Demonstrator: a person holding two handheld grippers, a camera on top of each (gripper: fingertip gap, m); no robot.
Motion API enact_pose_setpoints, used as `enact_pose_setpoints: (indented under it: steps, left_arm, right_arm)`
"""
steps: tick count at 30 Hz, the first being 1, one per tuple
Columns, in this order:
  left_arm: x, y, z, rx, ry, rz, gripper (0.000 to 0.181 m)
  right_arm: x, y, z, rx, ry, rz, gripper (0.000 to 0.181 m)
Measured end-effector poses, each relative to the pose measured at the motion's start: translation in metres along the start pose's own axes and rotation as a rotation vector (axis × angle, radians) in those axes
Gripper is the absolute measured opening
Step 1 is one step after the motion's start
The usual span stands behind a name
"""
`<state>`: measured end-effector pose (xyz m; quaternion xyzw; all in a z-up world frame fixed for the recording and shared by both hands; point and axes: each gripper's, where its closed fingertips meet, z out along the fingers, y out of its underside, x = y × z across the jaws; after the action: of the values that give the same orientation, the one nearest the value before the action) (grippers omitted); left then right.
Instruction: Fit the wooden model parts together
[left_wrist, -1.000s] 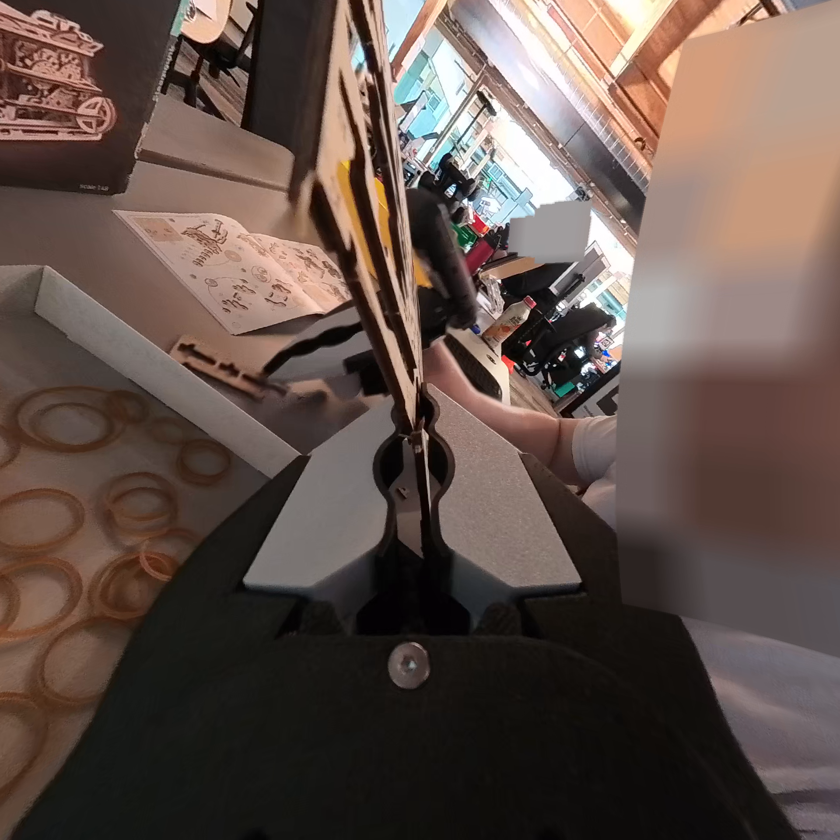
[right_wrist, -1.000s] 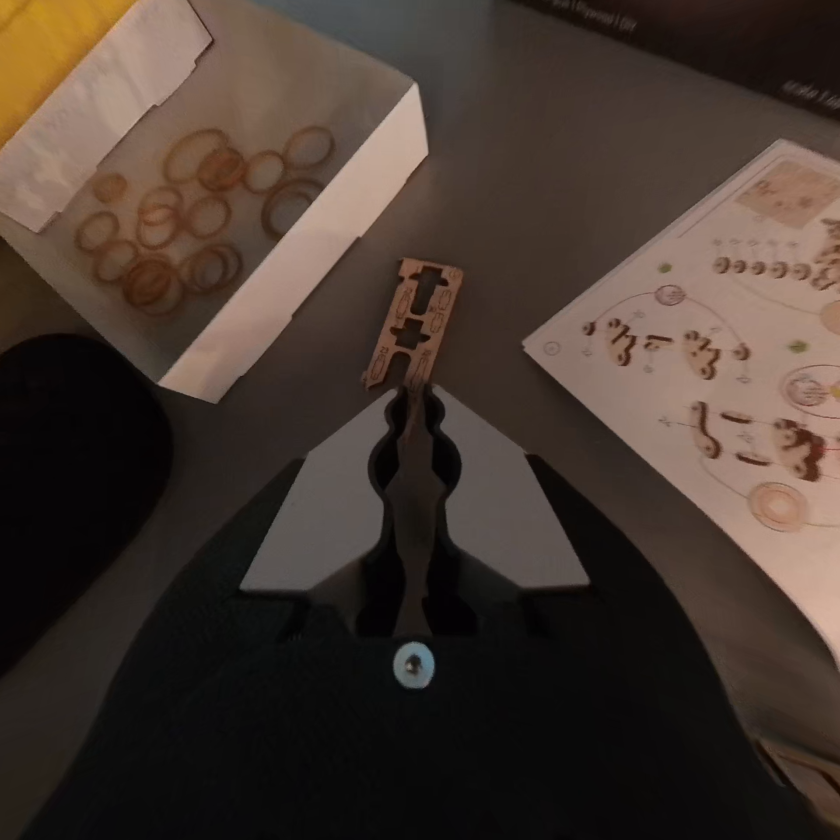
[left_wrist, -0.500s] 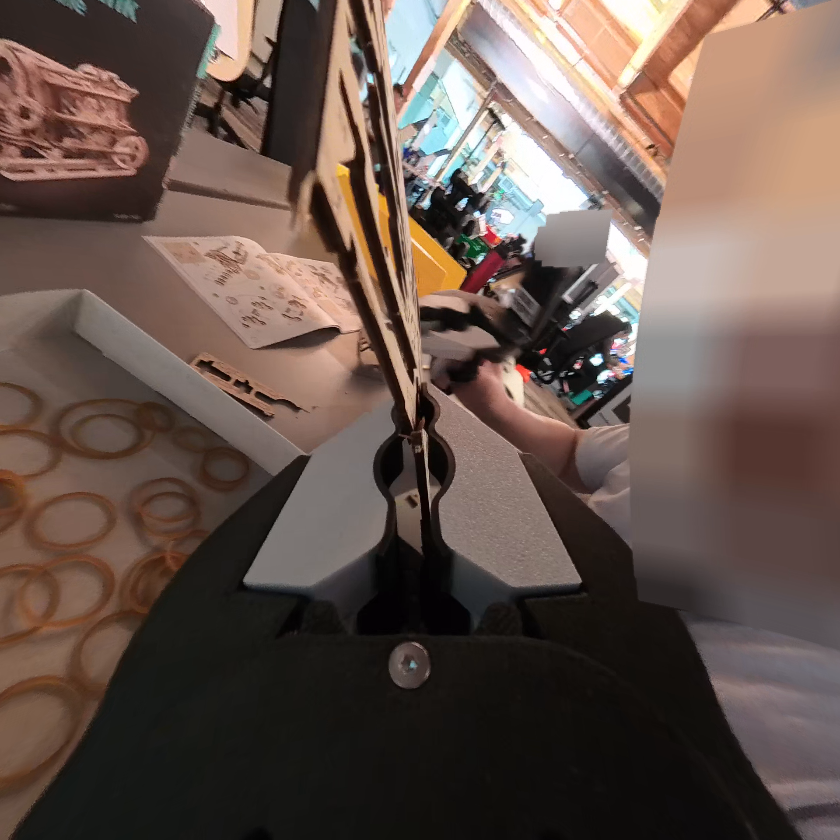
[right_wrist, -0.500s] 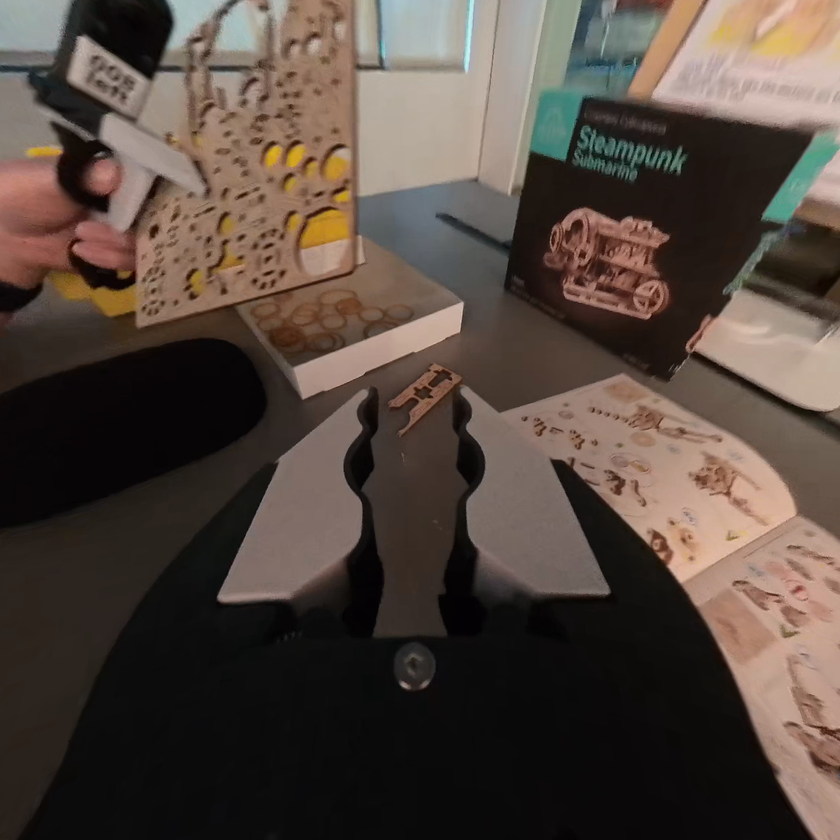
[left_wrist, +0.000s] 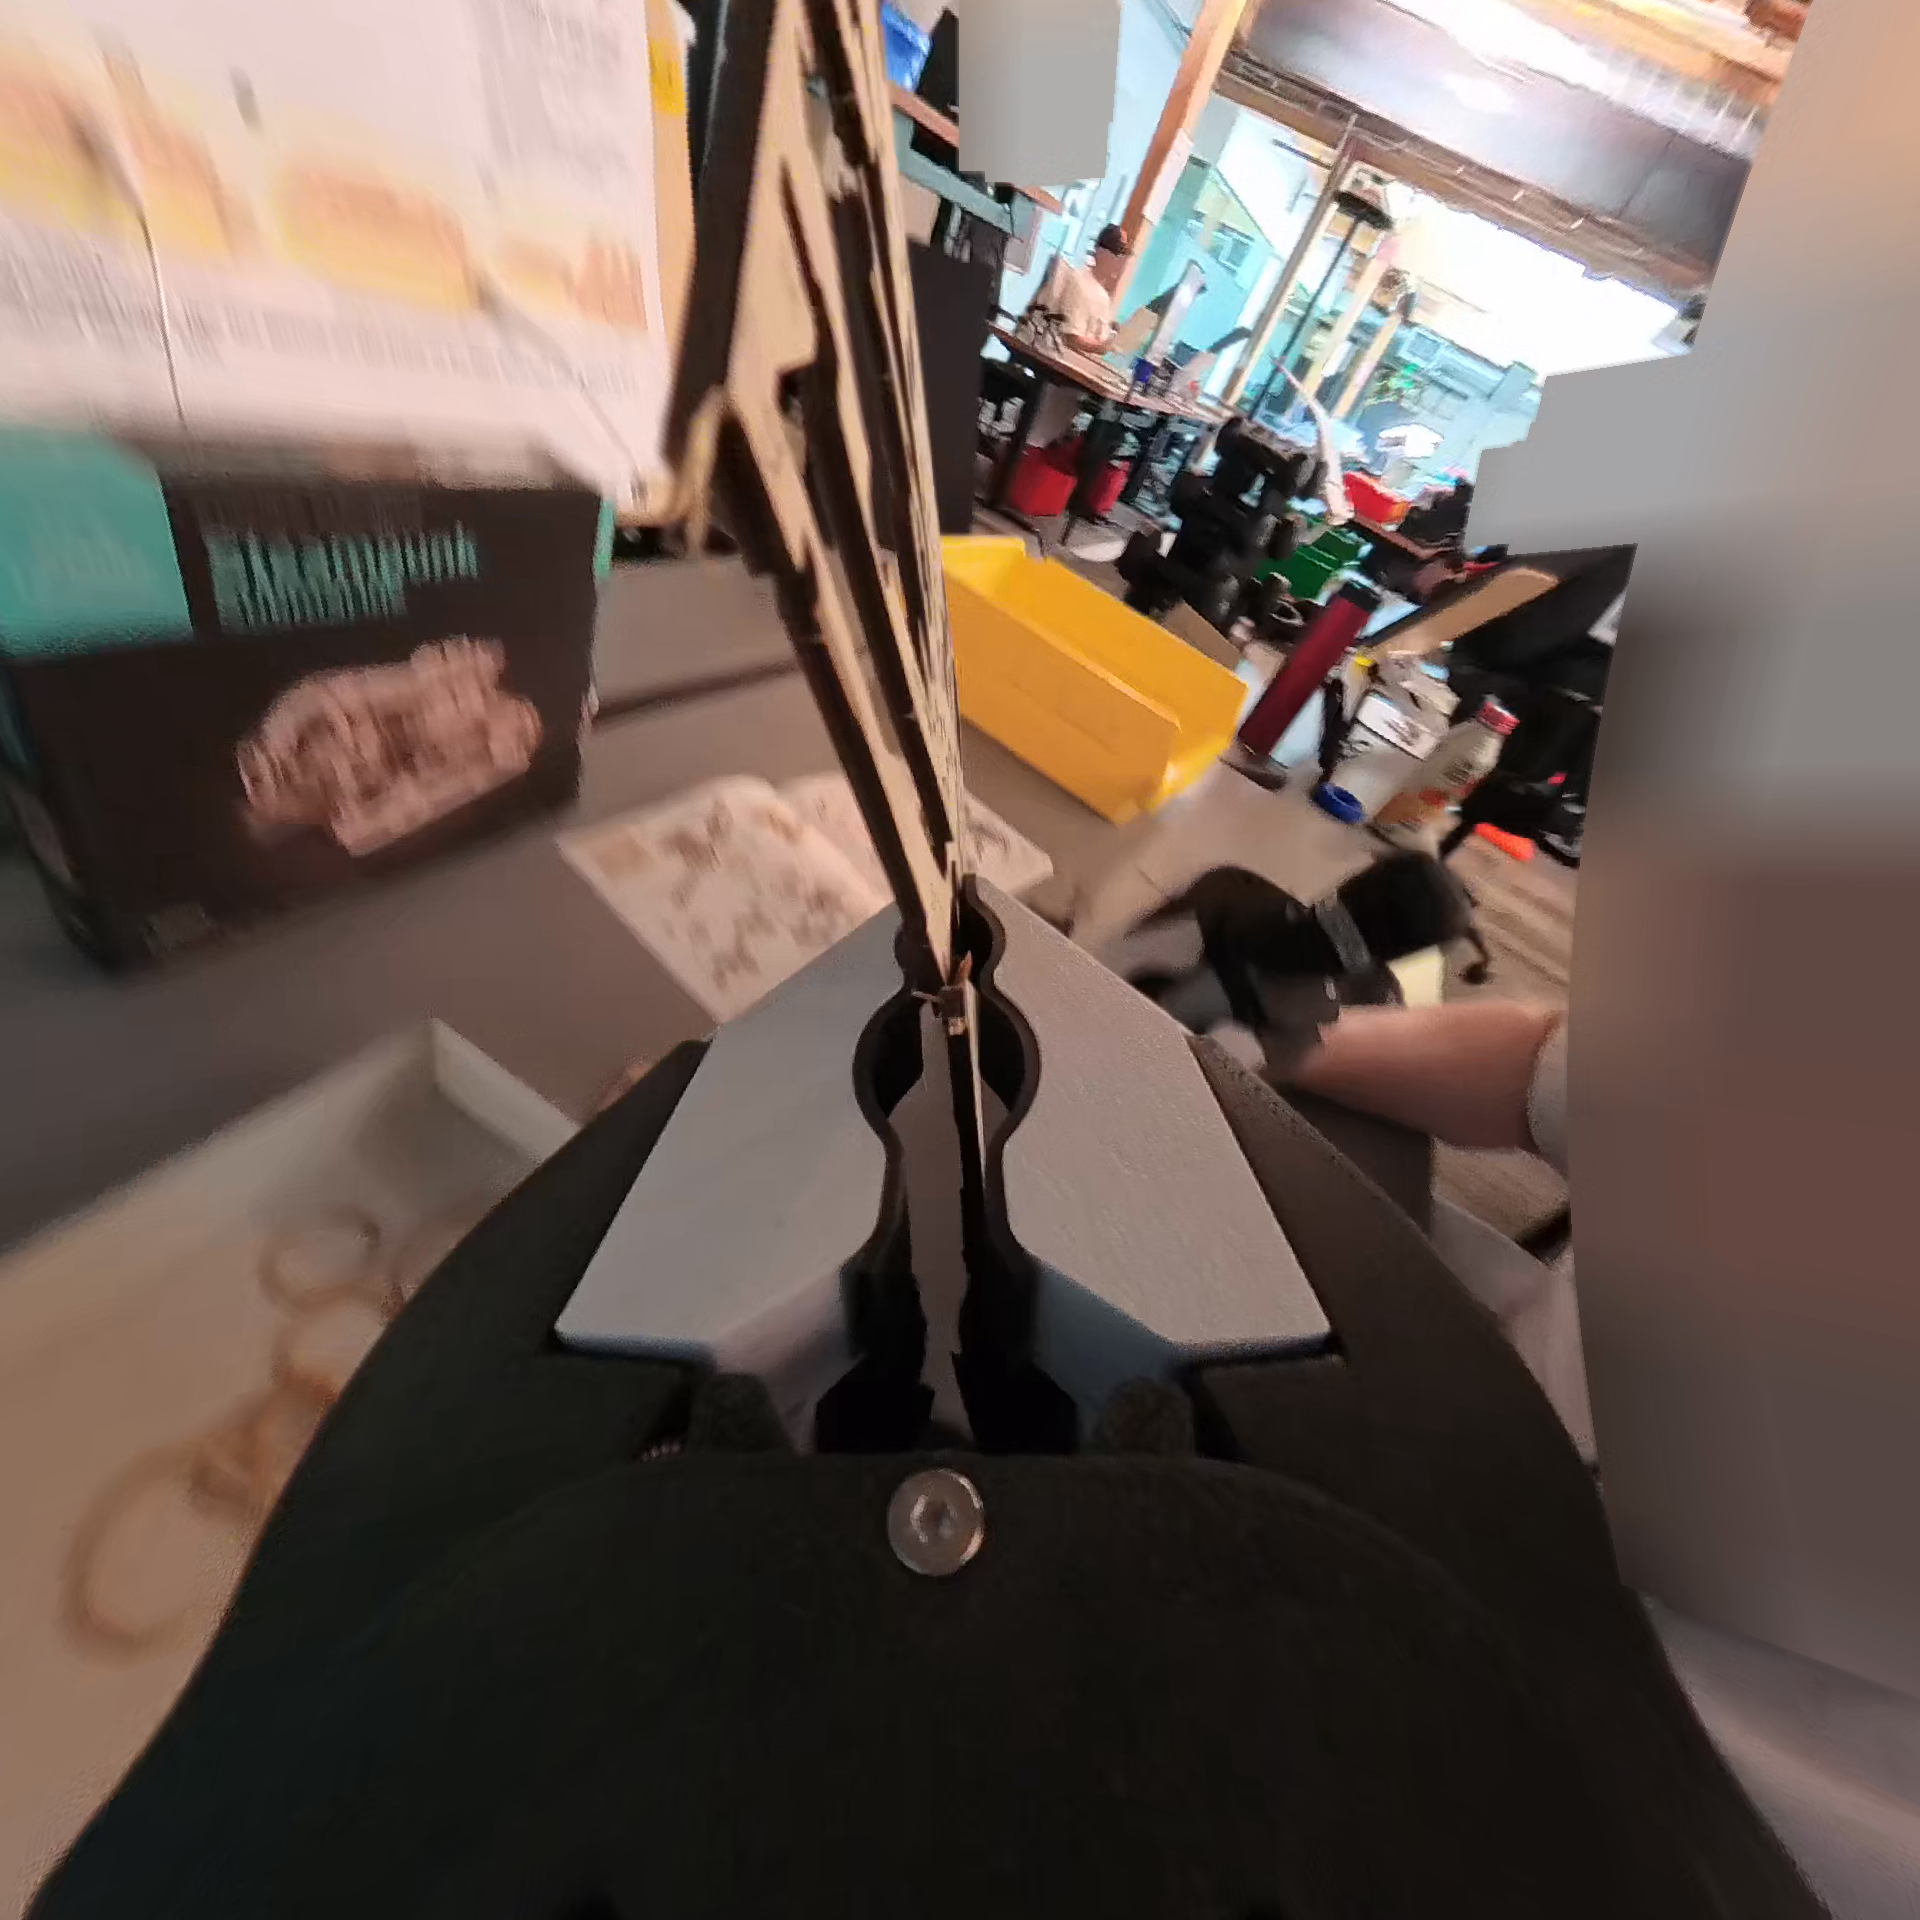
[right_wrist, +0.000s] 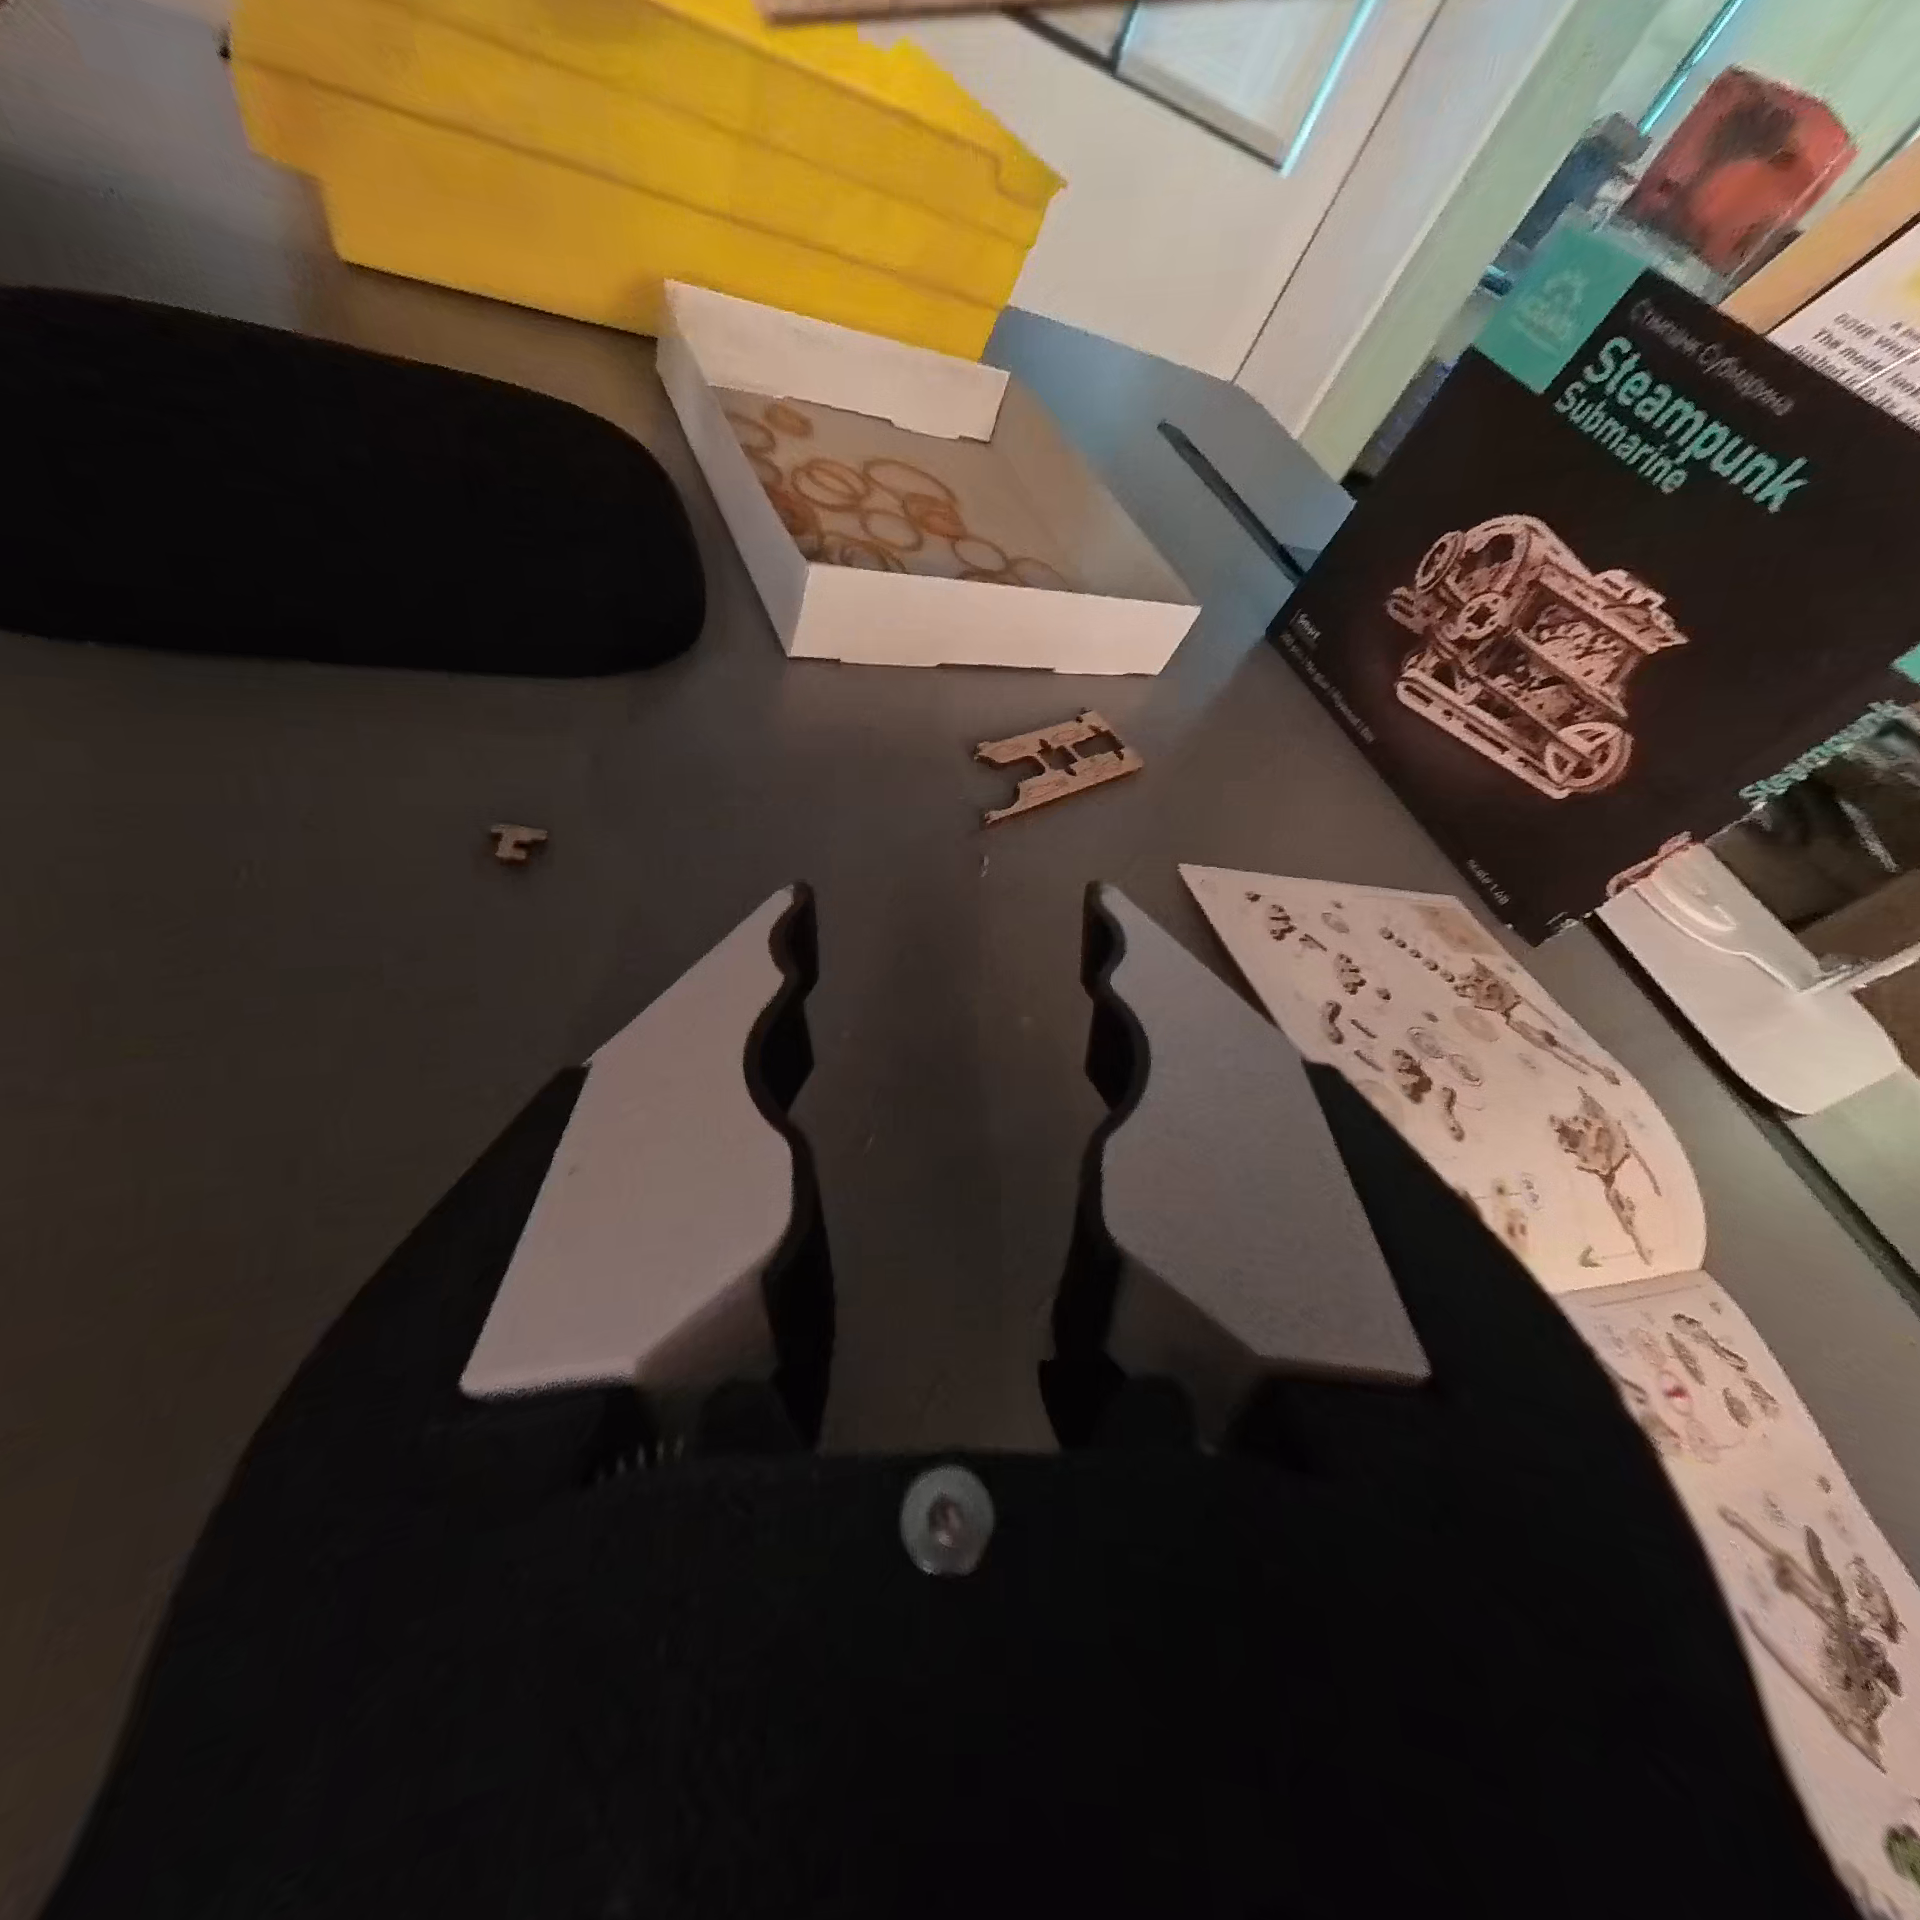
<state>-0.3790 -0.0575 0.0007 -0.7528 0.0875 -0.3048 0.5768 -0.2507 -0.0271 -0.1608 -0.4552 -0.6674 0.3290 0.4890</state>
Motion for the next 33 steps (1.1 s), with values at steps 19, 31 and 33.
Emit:
enact_pose_setpoints:
  steps: [19,31,33]
  left_arm:
    - [-0.030,0.016,0.033,0.057,-0.062,0.039,0.002]
    - [-0.033,0.045,0.038,0.092,0.007,-0.043,0.002]
    - [-0.034,0.047,0.041,0.096,0.009,-0.049,0.002]
  right_arm:
    - [0.008,0.006,0.002,-0.021,0.004,0.147,0.065]
    - [-0.002,0.003,0.011,-0.042,0.003,0.073,0.051]
    - [-0.001,0.004,0.013,-0.053,0.016,0.052,0.046]
